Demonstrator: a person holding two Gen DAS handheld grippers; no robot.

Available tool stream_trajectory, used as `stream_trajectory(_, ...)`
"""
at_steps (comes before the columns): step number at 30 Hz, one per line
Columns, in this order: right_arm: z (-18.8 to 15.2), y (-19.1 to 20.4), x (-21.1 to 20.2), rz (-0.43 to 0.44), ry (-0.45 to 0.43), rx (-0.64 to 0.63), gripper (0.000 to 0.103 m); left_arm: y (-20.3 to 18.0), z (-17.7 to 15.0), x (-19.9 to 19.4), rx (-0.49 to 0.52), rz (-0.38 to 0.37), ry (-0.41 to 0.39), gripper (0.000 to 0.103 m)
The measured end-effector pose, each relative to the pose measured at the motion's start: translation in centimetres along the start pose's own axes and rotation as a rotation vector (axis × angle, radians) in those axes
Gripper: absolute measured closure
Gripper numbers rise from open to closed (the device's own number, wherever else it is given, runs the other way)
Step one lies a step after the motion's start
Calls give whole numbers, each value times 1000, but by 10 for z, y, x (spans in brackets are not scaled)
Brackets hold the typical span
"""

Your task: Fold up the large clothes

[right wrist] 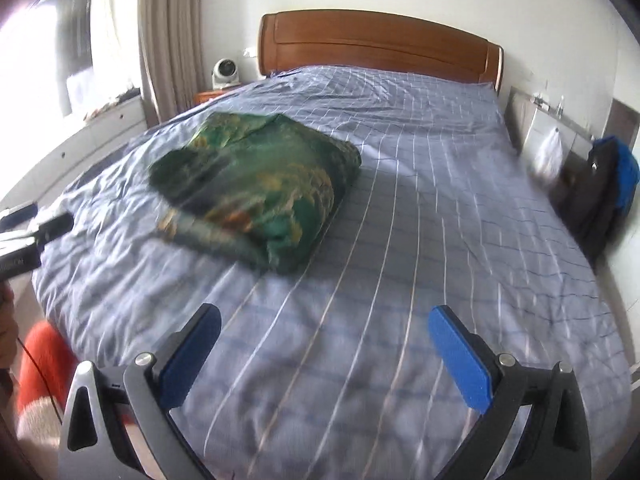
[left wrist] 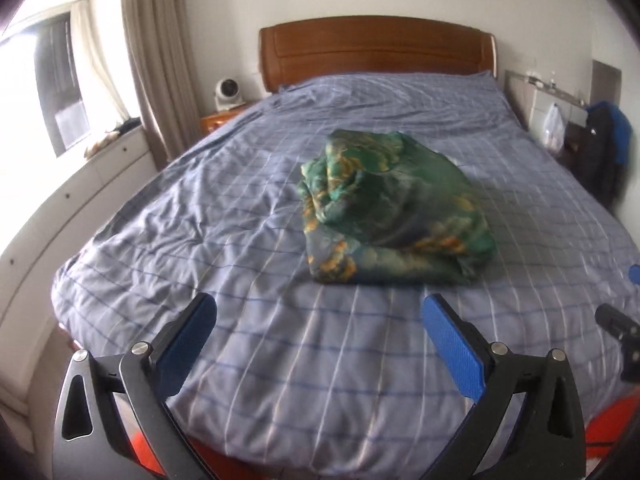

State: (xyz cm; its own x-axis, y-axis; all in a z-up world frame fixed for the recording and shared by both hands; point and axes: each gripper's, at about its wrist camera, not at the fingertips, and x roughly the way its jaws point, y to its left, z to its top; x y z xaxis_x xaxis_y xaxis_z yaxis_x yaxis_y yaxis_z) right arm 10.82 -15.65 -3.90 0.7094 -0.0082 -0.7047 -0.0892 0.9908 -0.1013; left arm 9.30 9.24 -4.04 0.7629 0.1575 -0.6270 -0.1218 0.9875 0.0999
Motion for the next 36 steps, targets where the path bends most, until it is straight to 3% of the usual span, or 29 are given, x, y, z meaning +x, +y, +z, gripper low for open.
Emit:
stream_trajectory(4, -12, 11, -27, -12, -16, -35, 0, -6, -4, -23, 26, 21, -18, 0)
stream_trajectory(8, -16, 16, -47, -3, -32, -18, 0, -5, -4, -39, 11, -13, -31, 0)
stream_trajectory(16, -13, 28, -64, 34, -80, -1, 1, -9, -7, -55, 22, 62, -50, 0)
stream_trajectory(36, -7, 49, -70, 36, -62, -8, 0, -19, -8, -62, 58, -26, -9, 0)
